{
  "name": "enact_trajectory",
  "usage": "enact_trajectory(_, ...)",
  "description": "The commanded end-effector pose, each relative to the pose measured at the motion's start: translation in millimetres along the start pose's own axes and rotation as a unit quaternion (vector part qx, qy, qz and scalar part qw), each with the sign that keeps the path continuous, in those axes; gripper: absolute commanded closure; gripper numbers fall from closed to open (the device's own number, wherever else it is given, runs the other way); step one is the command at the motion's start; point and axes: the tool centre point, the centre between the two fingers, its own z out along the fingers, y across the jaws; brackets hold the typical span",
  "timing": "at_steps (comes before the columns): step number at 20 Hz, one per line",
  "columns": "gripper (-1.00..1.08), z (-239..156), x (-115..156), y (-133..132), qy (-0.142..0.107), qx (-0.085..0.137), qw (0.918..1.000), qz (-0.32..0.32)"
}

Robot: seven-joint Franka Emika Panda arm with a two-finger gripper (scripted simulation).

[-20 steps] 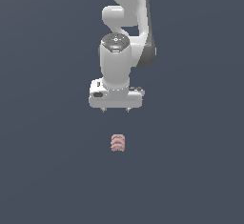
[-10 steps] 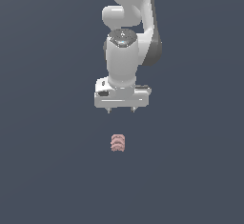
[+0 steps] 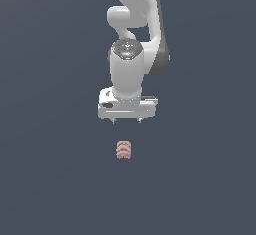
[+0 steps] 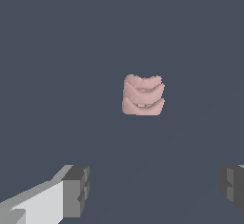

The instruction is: Pick up the object and move it to a goal position.

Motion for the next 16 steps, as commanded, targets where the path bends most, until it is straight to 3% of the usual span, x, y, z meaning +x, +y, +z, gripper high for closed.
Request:
enact_trajectory(1,-0.92,8,7,1,-0.003,0.000,1.0000,0.002)
enact_trajectory(16,-0.92,76,54,13,-0.020,0.006,0.9995,0.022)
